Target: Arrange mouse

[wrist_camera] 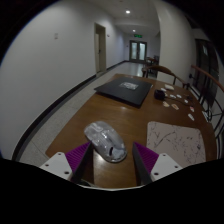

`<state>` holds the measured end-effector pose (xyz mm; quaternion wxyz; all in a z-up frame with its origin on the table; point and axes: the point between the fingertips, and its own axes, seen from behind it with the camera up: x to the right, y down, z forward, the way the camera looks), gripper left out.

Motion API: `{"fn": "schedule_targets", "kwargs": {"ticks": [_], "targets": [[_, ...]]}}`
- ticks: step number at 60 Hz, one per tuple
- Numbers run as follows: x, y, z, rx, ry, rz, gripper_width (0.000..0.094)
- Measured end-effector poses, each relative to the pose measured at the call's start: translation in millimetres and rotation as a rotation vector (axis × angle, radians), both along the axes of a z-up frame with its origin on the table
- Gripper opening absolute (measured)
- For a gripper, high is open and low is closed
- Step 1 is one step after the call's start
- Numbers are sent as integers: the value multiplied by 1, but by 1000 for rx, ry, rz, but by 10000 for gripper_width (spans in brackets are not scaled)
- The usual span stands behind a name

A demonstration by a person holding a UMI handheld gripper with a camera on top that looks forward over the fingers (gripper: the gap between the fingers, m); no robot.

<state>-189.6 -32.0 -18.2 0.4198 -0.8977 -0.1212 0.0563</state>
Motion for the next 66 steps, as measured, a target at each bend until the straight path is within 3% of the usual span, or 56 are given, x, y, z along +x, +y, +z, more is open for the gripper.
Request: {"fn": "schedule_targets", "kwargs": {"ticks": [7, 13, 22, 30, 36, 41, 47, 52, 57, 66], "targets": [[-4, 33, 0, 5, 4, -14, 813], [-4, 59, 0, 11, 7, -32, 728], [-3, 73, -3, 0, 10, -45, 507], [-10, 68, 2, -14, 22, 30, 348], [7, 68, 48, 97, 47, 24, 343], [55, 58, 103, 174, 80, -73, 341], [116, 40, 146, 237, 144, -140, 343], [172, 23, 133, 235, 93, -218, 342], [205, 13, 86, 150, 45, -269, 338], [223, 7, 26, 52, 18, -291, 340]]}}
